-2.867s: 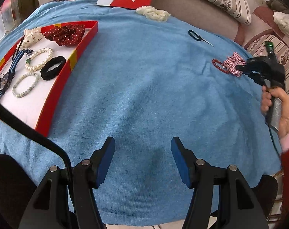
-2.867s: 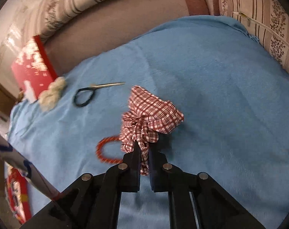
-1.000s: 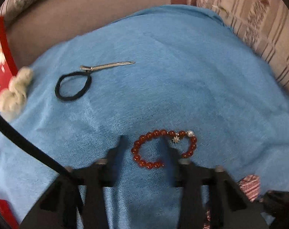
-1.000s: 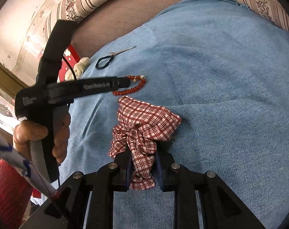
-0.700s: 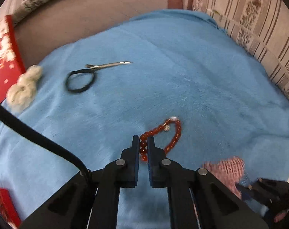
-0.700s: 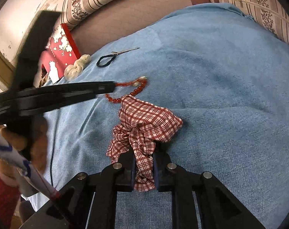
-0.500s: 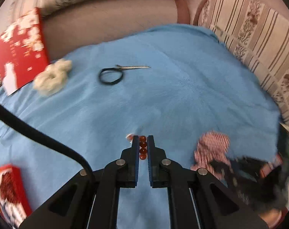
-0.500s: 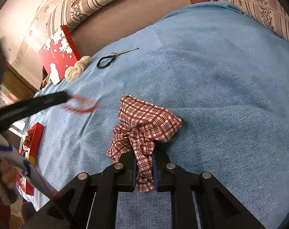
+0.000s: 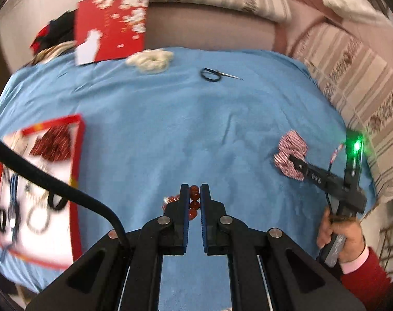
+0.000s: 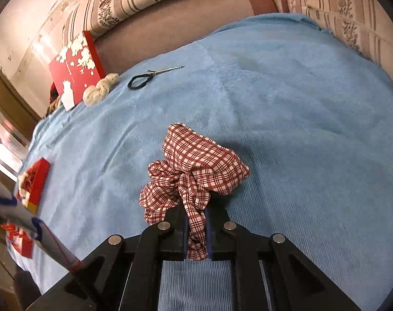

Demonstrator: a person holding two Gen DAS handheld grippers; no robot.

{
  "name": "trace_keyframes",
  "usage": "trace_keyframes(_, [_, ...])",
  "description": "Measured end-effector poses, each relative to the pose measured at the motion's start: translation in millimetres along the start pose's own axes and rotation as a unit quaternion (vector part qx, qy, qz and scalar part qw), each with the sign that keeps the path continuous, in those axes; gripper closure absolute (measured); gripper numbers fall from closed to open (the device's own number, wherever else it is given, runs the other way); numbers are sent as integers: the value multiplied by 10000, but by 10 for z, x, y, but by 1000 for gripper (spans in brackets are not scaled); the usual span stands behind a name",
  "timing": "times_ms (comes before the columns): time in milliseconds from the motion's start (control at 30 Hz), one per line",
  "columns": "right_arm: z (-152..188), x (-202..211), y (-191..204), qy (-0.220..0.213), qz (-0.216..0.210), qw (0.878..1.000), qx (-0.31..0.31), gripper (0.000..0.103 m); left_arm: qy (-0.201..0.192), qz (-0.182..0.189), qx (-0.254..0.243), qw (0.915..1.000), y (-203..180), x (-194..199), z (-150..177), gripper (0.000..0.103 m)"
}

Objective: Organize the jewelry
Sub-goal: 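Carry bead bracelet and gingham scrunchie into the tray and open both tools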

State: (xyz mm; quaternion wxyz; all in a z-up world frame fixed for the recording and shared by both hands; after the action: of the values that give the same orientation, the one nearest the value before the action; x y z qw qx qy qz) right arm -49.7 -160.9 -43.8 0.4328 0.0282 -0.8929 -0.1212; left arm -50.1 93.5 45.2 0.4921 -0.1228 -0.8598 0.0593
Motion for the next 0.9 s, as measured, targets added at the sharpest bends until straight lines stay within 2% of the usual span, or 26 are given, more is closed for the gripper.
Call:
trace_keyframes(133, [120, 88, 83, 87, 263, 9994, 216, 93, -78, -39, 405, 9991, 191, 99, 122, 96])
trace_keyframes(200, [158, 128, 121, 132, 301, 9991, 251, 93, -145, -226, 477, 9985, 290, 128, 171, 96])
trace_keyframes(300, [199, 223, 206, 181, 157, 9995, 204, 93, -266, -492, 494, 9972, 416, 183, 228, 96])
trace_keyframes(600, [29, 535, 863, -37, -103, 9961, 879, 93, -570, -919, 562, 9925, 703, 387, 305, 96])
trace_keyframes(900, [-55, 545, 1552, -26, -385, 9897, 1376, 93, -970, -1442, 454, 9837, 926, 636, 265, 96])
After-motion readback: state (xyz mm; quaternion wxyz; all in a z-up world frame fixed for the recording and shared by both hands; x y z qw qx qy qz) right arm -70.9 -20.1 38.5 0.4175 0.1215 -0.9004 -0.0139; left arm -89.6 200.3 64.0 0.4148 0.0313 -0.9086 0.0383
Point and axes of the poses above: each gripper's, at about its wrist camera, not at the fingertips, and x roughly against the way its jaws point, y to its left, z to its underside, the point moved 9 cm from there along -x, roughly the way its jaws point, and after that the axes turned 8 degrees about x, right-handed, at the moved point
